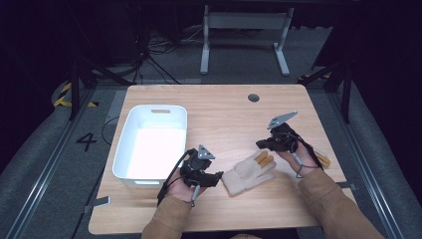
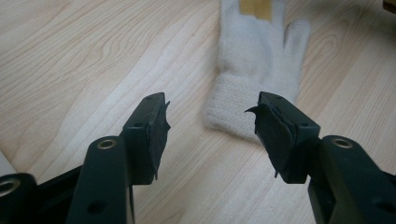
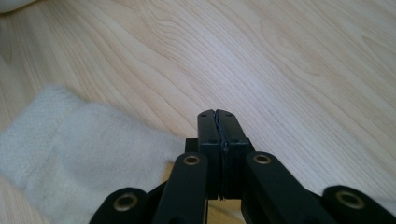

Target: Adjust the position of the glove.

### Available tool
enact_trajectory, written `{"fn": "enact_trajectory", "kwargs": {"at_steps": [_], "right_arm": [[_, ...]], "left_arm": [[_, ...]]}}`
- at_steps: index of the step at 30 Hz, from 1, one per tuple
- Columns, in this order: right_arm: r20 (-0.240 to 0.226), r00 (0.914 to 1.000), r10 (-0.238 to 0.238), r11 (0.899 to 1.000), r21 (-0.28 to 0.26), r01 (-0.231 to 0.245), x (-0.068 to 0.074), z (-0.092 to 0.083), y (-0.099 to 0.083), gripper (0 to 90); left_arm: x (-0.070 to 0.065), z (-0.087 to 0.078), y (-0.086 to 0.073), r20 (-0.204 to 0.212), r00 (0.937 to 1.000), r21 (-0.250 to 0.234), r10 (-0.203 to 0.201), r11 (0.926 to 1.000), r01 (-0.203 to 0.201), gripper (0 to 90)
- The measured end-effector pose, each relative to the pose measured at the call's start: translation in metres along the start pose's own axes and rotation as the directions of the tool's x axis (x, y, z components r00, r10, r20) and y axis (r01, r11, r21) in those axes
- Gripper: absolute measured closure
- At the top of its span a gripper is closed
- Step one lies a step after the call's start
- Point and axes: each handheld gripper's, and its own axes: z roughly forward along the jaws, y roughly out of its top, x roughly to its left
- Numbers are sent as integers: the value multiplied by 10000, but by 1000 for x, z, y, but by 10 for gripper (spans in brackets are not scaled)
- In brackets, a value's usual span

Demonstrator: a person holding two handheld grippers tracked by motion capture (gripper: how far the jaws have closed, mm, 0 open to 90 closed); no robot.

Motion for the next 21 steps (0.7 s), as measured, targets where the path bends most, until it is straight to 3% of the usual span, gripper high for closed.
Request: {"fn": "enact_trajectory", "kwargs": {"at_steps": [5,8,11,21], "right_arm": [[-204,9998,-63,10000,-35,62,4,7,2,900],[-419,9989,200,9998,58,-198,3,17,2,900],[-315,9980,551,9979,360,-540,-2,27,0,900],[-204,9968,772,9947,703,-756,-7,37,-1,900]], "left_arm": [[0,0,0,48,10000,29,-12,10000,11,442],[-2,2,0,153,9999,124,60,9999,-62,443],[-4,3,0,213,9996,183,184,9997,-187,451],[-4,6,-2,246,9995,605,215,9979,-230,443]]}}
